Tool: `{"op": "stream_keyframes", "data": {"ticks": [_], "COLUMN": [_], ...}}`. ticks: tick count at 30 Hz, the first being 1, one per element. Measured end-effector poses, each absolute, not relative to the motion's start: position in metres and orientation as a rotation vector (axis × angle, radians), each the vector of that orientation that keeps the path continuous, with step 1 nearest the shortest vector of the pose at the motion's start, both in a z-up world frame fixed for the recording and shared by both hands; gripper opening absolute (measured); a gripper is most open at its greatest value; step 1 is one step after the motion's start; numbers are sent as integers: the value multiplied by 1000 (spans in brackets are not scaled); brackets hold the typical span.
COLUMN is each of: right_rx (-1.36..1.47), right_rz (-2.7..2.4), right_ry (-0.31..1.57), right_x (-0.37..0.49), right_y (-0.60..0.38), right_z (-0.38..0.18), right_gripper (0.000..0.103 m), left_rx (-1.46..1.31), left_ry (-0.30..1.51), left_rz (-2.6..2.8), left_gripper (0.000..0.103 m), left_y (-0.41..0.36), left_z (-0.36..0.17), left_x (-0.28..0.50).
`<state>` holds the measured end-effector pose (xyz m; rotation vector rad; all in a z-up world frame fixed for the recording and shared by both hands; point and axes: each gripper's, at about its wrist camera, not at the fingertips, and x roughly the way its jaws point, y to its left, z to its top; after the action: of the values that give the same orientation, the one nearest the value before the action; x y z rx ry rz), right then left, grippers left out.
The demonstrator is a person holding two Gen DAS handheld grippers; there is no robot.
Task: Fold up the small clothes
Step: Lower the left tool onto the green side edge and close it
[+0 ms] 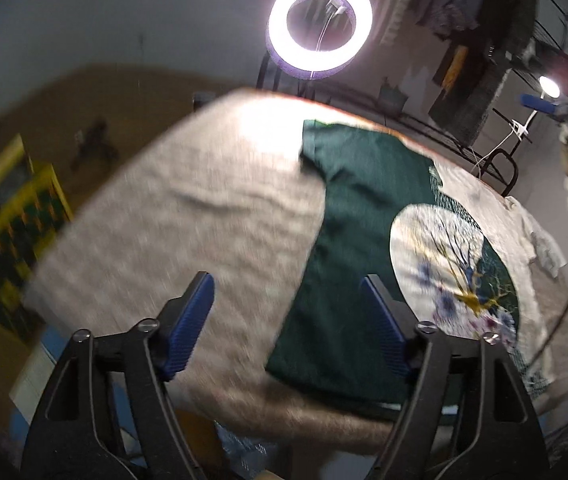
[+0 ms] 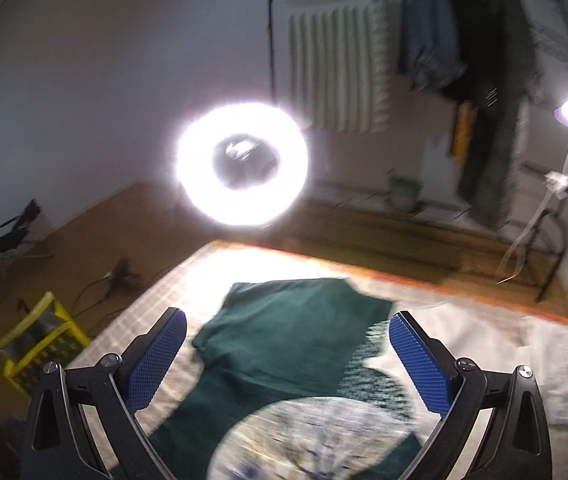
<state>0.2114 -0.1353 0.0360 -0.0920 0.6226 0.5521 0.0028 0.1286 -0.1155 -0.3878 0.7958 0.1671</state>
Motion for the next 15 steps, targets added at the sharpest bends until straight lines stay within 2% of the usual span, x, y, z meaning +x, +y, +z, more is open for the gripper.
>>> {"op": "stream_keyframes", "data": {"ticks": [2,4,6,10,15], "right_rx": [-71,-39,-6,-16,-29], "right_rz": [592,624,661,699,700], "right_ry": [693,768,859,952,1038], "right_x": [232,254,279,311,338], "right_y": [-118,-99,-79,-38,5], "right_z": [24,9,-12,-45,-84], "right_gripper": [94,85,78,70,65], "left_rx": [-454,-522,-565,-542,-557], "left_ry": [847,903,944,969,983], "left_rz": [161,135,112,126,139], "left_gripper": [71,60,57,56,56], "left_y": [129,129,128,126,128], "left_z": [-135,-153,-167,-175,-184], "left_x": [1,3,7,16,24]}}
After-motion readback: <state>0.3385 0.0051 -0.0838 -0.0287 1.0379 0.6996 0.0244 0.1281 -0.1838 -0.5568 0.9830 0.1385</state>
